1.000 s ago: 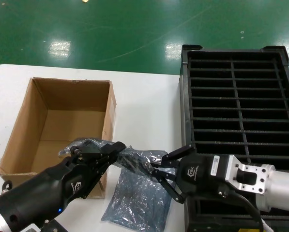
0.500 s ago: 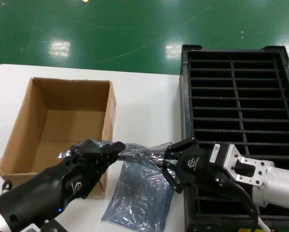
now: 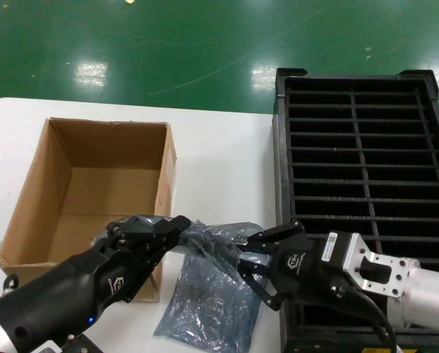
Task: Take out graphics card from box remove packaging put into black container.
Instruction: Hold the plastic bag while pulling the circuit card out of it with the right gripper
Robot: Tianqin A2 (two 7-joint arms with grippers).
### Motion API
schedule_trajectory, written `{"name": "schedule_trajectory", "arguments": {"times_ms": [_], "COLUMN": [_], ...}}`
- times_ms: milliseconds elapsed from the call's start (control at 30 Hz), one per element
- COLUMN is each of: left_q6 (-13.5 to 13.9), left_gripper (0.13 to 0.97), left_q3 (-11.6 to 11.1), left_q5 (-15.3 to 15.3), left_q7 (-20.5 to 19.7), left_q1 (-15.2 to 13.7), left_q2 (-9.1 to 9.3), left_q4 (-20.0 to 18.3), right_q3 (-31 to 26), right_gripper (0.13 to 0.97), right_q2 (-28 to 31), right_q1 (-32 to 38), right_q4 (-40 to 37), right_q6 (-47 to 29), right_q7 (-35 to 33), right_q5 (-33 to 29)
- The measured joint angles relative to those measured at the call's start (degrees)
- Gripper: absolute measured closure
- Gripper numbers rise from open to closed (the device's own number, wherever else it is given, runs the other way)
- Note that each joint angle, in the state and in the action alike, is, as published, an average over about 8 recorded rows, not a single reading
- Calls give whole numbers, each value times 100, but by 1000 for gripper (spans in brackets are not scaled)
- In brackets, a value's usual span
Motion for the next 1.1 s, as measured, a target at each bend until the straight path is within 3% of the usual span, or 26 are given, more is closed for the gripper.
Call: {"name": "schedule_trajectory", "arguments": {"times_ms": [200, 467, 1100], "left_q6": [0, 0, 0], "left_gripper": [957, 957, 957], "left_q3": [0, 0, 0], "left_q5": [0, 0, 0], "left_q7": [0, 0, 0], "left_q1": [0, 0, 0], "left_q2": [0, 0, 0], "left_q4": [0, 0, 0], "right_q3": [-27, -46, -118], "right_gripper": [907, 792, 905], "right_q2": [-14, -168, -381], "right_q1": [-28, 92, 244], "right_q4": [43, -81, -347], "right_q6": [-20, 3, -18], "right_q7": [-12, 60, 315], "right_q5": [8, 33, 58]}}
